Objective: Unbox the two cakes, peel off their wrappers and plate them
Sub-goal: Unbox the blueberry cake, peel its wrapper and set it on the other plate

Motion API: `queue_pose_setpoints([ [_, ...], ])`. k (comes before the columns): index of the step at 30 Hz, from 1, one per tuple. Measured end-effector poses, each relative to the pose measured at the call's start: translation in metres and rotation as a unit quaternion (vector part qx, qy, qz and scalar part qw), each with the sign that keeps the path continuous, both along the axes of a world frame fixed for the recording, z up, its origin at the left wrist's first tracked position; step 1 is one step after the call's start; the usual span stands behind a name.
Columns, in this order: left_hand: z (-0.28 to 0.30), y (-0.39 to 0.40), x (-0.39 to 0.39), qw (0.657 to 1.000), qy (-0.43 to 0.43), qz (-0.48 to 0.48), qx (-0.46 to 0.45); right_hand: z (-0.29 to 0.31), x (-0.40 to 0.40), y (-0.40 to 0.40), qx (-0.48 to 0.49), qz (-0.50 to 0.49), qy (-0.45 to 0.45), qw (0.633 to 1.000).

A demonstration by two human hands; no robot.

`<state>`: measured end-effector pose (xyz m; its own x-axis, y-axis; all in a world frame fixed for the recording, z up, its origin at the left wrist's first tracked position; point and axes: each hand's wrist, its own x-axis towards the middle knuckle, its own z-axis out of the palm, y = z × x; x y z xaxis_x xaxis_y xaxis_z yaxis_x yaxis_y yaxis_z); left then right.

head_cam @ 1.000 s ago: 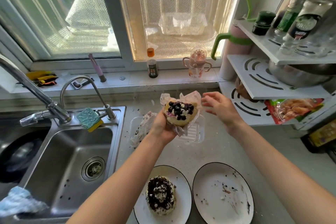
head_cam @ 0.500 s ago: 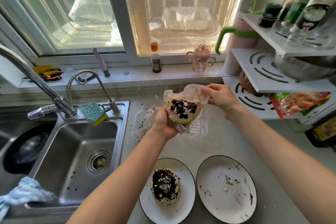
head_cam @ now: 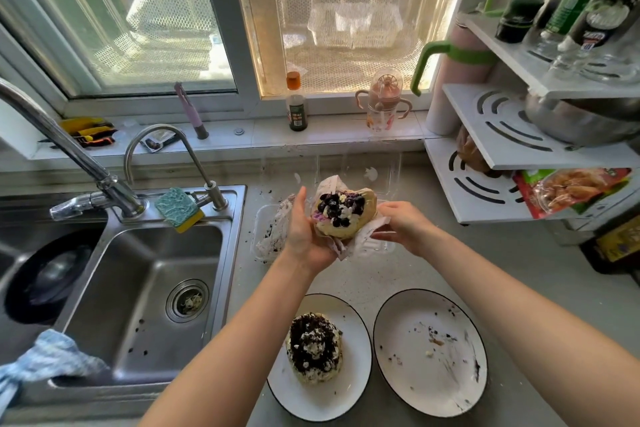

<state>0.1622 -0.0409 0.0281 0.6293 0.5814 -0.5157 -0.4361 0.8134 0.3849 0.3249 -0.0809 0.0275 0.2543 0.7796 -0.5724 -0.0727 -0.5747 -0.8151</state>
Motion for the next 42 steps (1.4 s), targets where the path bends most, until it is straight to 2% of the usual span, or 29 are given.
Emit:
queue_pose_setpoints([
  [4,-0.006,0.003,-0.001,1.000,-0.001,0.024,0.004,0.009,-0.003,-0.009,-0.003,-0.086,0.155,0.984],
  [6,-0.008,0.007,0.000,0.999,-0.002,0.044,0.008,0.013,-0.002,-0.015,-0.009,-0.087,0.179,0.980],
  [11,-0.012,0.017,0.005,0.996,0.014,0.078,0.037,0.019,-0.005,-0.024,-0.034,-0.079,0.115,0.990],
  [16,-0.012,0.019,0.013,0.995,0.014,0.082,0.059,0.023,-0.009,-0.023,-0.013,-0.079,0.084,0.993],
  [23,-0.005,0.017,0.016,0.994,0.030,0.072,0.077,0.017,-0.017,-0.013,0.039,-0.170,0.113,0.978],
  [28,0.004,0.019,0.015,0.994,0.013,0.076,0.076,0.004,-0.027,-0.004,0.042,-0.209,0.083,0.973],
  [35,0.007,0.025,0.012,0.991,0.038,0.083,0.099,-0.024,-0.037,0.009,0.005,-0.131,-0.005,0.991],
  [40,0.005,0.024,0.004,0.993,0.038,0.040,0.101,-0.014,-0.022,0.017,-0.037,0.035,-0.006,0.999],
  [42,0.002,0.028,-0.003,0.994,0.041,0.023,0.099,-0.003,0.003,0.023,-0.019,0.062,0.017,0.998],
])
